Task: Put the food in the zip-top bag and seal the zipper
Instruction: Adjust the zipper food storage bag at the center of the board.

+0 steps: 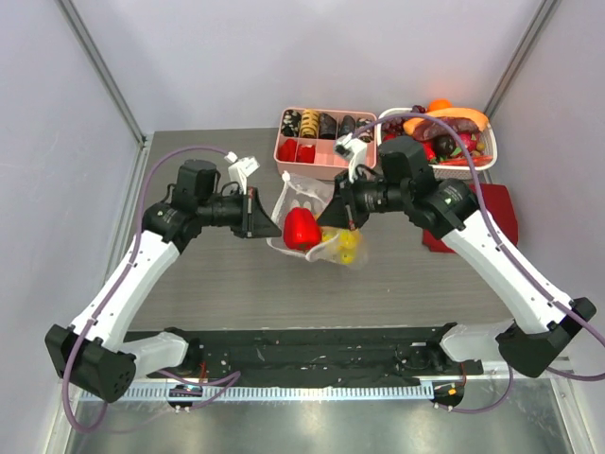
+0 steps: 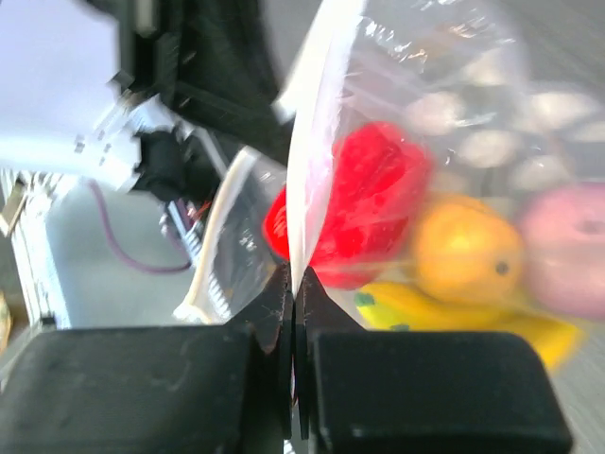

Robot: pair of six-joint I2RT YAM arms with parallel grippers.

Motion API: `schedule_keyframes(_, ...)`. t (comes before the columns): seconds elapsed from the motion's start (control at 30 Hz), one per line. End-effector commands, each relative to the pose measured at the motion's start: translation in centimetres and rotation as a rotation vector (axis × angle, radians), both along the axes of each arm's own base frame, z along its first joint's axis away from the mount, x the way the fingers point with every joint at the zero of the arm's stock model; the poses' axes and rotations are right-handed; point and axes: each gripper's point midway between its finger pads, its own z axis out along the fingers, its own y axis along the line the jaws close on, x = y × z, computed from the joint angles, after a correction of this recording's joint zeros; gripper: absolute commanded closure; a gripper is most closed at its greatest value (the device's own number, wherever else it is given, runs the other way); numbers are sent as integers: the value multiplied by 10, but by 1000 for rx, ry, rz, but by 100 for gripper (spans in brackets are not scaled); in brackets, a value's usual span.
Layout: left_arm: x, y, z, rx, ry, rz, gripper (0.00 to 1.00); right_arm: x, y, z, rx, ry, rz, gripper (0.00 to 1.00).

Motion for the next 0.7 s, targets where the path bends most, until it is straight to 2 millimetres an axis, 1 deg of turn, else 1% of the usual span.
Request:
schedule_keyframes(0.0,-16,16,-15,146,20,-30,100,-18,8,-19,-79,19,61,99)
schedule_keyframes(0.03,-24,13,-9,136,4,-54,100,-15,7,-25,-109,-5,72,99)
schedule_keyframes(0.07,-29,11,-5,128,-7,-75,100,-11,6,-25,-131,-25,65,99)
schedule_keyframes(0.1,-36,10,-3,128,-19,-99,100,-5,2,-33,-174,-28,51,99)
schedule_keyframes(0.13,-46,7,-1,127,-37,-125,100,-1,-1,-37,-211,-71,73,99)
schedule_keyframes(0.17,-51,6,-1,128,-41,-138,100,2,-3,-37,-232,-82,68,99)
schedule_keyframes(0.23,-65,1,-3,113,-24,-185,99,10,-10,-47,-308,-140,91,99)
schedule_keyframes(0.3,-72,0,-7,106,-4,-202,99,9,-12,-54,-336,-146,124,99)
schedule_keyframes(0.37,-77,-1,-13,95,9,-217,97,3,-8,-60,-330,-163,197,99)
schedule_keyframes(0.4,-78,-2,-15,89,12,-214,94,2,-4,-59,-318,-187,220,99)
schedule_keyframes(0.43,-77,-6,-12,60,6,-213,88,-1,-1,-60,-300,-200,253,99)
schedule_keyframes(0.47,-78,-8,-16,55,9,-213,86,-1,1,-65,-297,-220,286,99)
schedule_keyframes(0.5,-78,-8,-11,41,-26,-208,84,1,7,-62,-277,-255,303,99)
schedule_keyframes(0.53,-70,-9,-11,46,-74,-182,81,-1,13,-64,-270,-272,328,99)
schedule_keyframes(0.63,-58,-5,-11,78,-163,-152,79,4,30,-68,-267,-336,401,99)
schedule_keyframes(0.67,-56,-2,-8,93,-178,-150,78,6,35,-75,-272,-336,429,99)
